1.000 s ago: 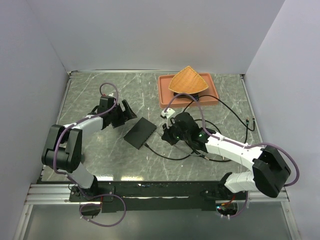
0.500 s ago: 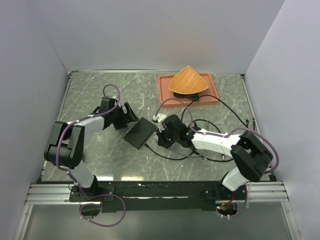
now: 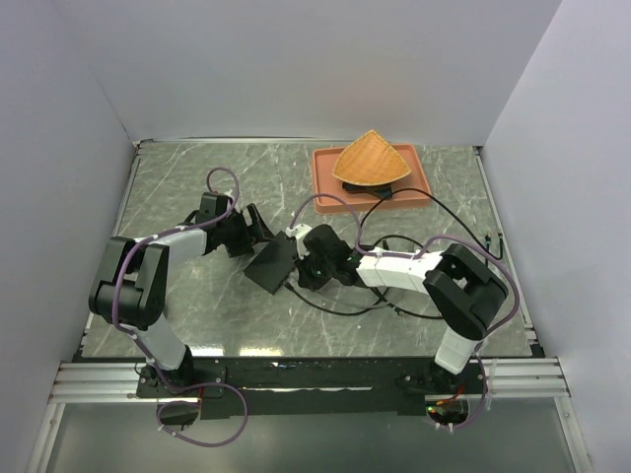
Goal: Insert the plug into the switch port
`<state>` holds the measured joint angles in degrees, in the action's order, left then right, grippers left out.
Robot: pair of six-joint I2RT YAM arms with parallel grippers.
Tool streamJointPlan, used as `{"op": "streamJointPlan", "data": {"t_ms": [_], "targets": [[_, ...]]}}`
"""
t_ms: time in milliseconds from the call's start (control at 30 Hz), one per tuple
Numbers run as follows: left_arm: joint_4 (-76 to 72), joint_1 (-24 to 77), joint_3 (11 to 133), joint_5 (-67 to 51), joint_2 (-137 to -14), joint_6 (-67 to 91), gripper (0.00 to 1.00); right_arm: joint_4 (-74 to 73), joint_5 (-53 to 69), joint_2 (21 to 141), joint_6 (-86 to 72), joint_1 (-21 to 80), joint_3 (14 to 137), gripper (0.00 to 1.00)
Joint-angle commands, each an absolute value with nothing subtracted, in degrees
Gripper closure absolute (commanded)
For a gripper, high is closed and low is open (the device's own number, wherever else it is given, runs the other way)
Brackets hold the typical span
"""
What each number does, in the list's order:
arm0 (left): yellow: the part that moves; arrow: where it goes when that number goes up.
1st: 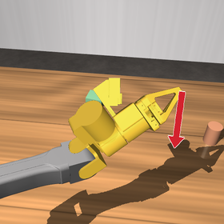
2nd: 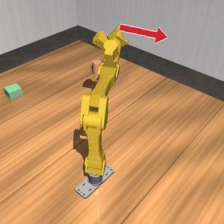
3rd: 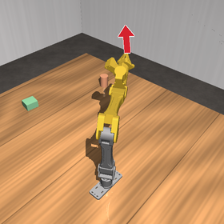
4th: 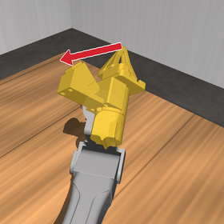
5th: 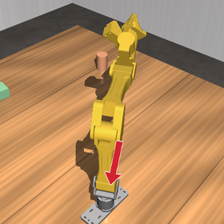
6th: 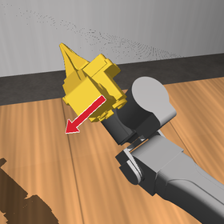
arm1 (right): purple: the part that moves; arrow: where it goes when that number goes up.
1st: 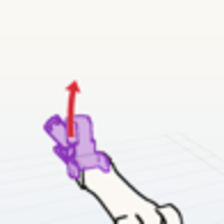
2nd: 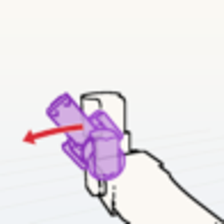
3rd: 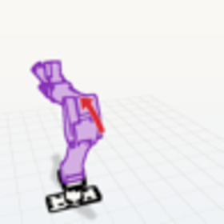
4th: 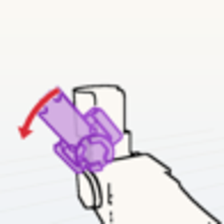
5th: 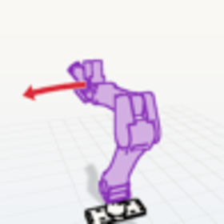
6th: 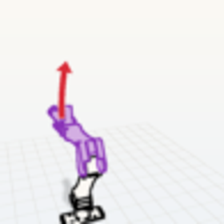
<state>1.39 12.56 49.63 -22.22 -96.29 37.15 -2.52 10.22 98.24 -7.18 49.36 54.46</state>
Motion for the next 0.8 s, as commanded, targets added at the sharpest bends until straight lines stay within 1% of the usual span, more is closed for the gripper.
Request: {"op": "streamJointPlan", "data": {"t_ms": [0,33,200,300,500,767], "targets": [[0.4,12.7,49.7,-23.8,-96.6,36.6,0.1,-0.2,10.0,99.7,-8.1,49.9,55.7,1.0],[0.4,12.7,49.6,-23.8,-96.6,36.6,0.1,1.9,10.1,99.8,-8.1,50.0,55.4,1.0],[0.4,12.7,49.8,-24.2,-97.5,36.7,0.1,3.4,9.2,100.2,-8.3,50.0,53.9,1.0],[0.4,12.7,49.8,-24.6,-97.5,36.8,0.11,3.8,9.5,101.1,-8.9,50.1,54.1,1.0],[0.4,12.8,50.3,-24.7,-97.7,36.4,0.13,2.3,6.2,102.7,-9.9,50.1,55.1,1.0],[0.4,12.7,50.5,-25.3,-98.1,36.5,0.14,4.0,4.4,102.4,-11.4,50.1,53.3,1.0]]}}
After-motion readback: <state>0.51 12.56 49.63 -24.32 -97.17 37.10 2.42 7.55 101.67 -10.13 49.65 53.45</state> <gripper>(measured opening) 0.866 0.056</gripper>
